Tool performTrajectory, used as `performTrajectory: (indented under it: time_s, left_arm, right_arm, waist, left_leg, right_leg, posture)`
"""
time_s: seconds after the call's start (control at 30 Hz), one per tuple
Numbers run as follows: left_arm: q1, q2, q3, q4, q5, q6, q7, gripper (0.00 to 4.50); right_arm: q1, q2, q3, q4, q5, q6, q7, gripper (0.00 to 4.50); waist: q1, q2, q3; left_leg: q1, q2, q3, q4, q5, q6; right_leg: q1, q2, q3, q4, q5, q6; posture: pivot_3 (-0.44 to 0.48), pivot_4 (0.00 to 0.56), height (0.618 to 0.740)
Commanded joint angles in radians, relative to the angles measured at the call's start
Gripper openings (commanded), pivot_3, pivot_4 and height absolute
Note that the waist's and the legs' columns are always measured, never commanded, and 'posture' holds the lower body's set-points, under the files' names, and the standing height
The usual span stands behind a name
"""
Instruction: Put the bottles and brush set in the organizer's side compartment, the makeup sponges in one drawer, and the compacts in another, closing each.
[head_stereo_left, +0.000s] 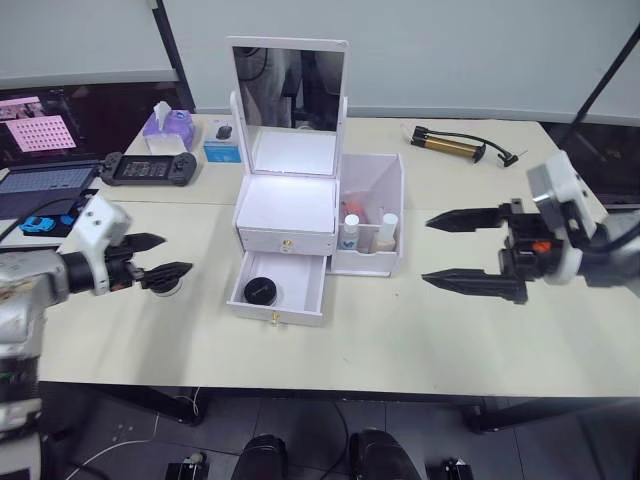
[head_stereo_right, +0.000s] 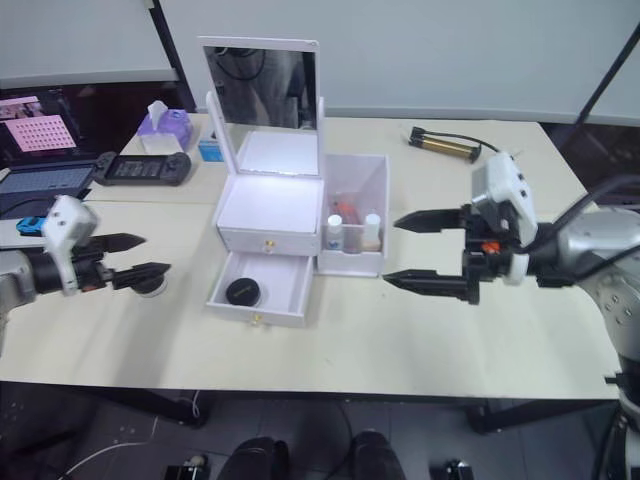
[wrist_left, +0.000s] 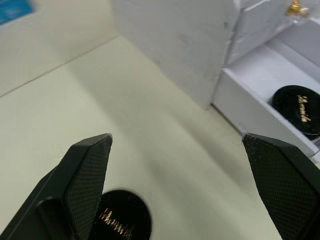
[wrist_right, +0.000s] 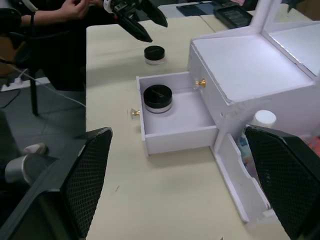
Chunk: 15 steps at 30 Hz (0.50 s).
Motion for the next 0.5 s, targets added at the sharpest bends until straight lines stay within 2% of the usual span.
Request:
performTrajectory:
  time_s: [0.03, 0.1, 0.33, 0.5]
  left_arm:
    - [0.140, -0.019, 0.141, -0.150, -0.018, 0.043, 0.094, 4.47]
    - [0.241, -0.052, 0.190, -0.224, -0.008, 0.045, 0.146, 4.47]
    - [0.510, -0.218, 0.403, -0.450, -0.086, 0.092, 0.252, 4.47]
    - [0.623, -0.322, 0.417, -0.512, -0.103, 0.046, 0.294, 4.47]
  right_arm:
    - [-0.141, 0.055, 0.102, 0.079, 0.004, 0.077, 0.027, 4.50]
    - [-0.209, 0.102, 0.167, 0.120, -0.033, 0.081, 0.029, 4.50]
    - [-0.352, 0.188, 0.290, 0.254, -0.143, 0.028, 0.130, 4.50]
    - [-0.409, 0.217, 0.319, 0.318, -0.191, 0.007, 0.193, 4.50]
  waist:
    - [-0.003, 0.000, 0.000]
    - [-0.003, 0.000, 0.000]
    - [0.016, -0.001, -0.001]
    - [0.020, -0.001, -0.002]
  left_leg:
    - [0.000, 0.000, 0.000, 0.000, 0.000, 0.000]
    - [0.002, 0.001, 0.000, -0.001, 0.000, 0.000]
    - [-0.001, 0.000, 0.000, -0.001, 0.000, 0.000]
    - [0.001, -0.001, 0.000, -0.001, 0.000, 0.000]
  right_leg:
    - [0.000, 0.000, 0.000, 0.000, 0.000, 0.000]
    - [0.000, 0.000, 0.001, 0.000, 0.001, -0.001]
    - [-0.001, -0.003, -0.002, 0.000, 0.001, -0.002]
    - [0.001, -0.004, -0.002, 0.000, 0.001, -0.002]
  posture:
    - [0.000, 0.150, 0.725]
    - [0.000, 0.150, 0.725]
    - [0.000, 0.150, 0.725]
    - [0.000, 0.150, 0.725]
